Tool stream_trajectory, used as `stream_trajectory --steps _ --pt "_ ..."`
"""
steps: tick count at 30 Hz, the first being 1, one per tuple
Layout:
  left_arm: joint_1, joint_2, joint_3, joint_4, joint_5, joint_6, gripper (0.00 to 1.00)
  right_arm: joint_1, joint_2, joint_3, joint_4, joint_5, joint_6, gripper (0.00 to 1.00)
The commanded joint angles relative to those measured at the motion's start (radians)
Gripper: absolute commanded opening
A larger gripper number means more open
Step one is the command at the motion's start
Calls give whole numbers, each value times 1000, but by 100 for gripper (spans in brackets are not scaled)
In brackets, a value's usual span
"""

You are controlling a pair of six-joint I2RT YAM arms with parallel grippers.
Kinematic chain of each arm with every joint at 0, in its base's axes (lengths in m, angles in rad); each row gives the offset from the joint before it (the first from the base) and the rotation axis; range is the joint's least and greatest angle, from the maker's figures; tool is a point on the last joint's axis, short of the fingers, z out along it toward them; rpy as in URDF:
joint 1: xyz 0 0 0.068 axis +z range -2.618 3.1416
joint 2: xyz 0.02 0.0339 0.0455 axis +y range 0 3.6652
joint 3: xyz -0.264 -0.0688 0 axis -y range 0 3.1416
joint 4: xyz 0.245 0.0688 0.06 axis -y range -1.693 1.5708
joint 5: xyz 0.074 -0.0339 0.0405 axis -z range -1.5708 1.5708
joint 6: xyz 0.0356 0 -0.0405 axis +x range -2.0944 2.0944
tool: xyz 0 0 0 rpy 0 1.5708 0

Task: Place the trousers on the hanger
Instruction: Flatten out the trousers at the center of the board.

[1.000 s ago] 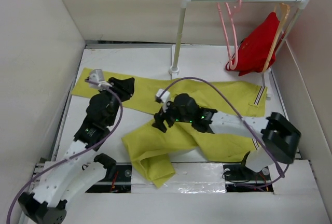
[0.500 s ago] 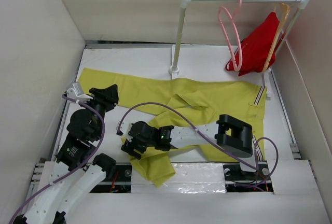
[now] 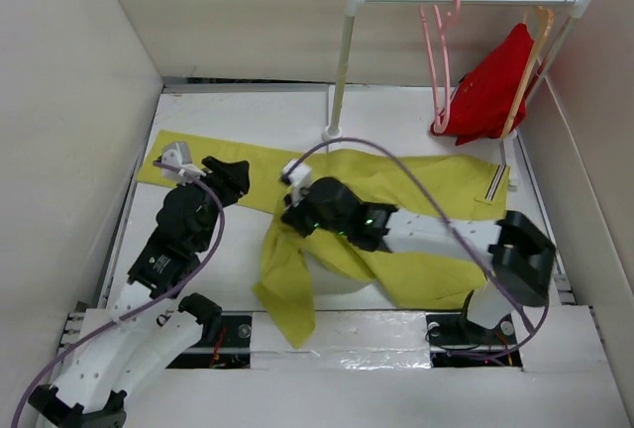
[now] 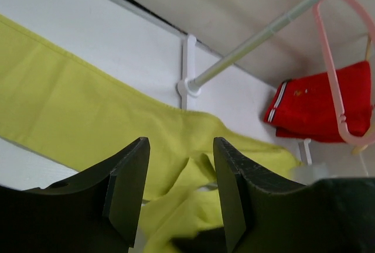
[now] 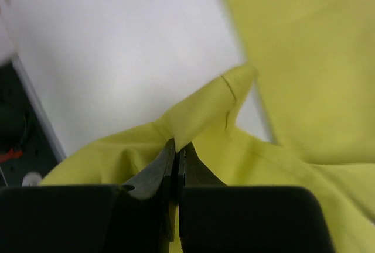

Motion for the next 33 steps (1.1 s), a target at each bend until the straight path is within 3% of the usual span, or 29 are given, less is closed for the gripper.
stream_trajectory --steps 1,7,13,16,21,25,26,29,30,32,33 --pt "-1 74 -17 110 126 15 45 -147 -176 -161 162 -10 66 0" --pt "-34 313 -26 222 217 26 47 -395 -405 -495 187 -73 106 0" --pt "-72 451 -96 268 185 9 47 -564 -467 -680 167 -133 112 0" --pt "-136 468 -151 247 104 -18 42 -604 -462 -714 159 -163 93 0" --pt "-325 506 -214 103 -96 -161 22 -662 -410 -734 188 -200 73 3" --pt "-596 529 -211 -140 -225 -443 16 -707 -372 -752 263 -269 75 3" --pt "-651 536 -208 -181 -242 -589 17 -721 -367 -751 270 -300 75 3" --pt "-835 585 -172 -383 -265 -846 23 -721 -365 -751 286 -302 80 3" --pt "-872 629 -158 -432 -259 -1008 25 -721 -365 -754 294 -306 84 3" --pt "-944 683 -109 -561 -230 -1145 26 -721 -353 -745 305 -323 80 3" --pt "-1003 742 -90 -604 -222 -1266 33 -721 -349 -745 309 -331 73 3"
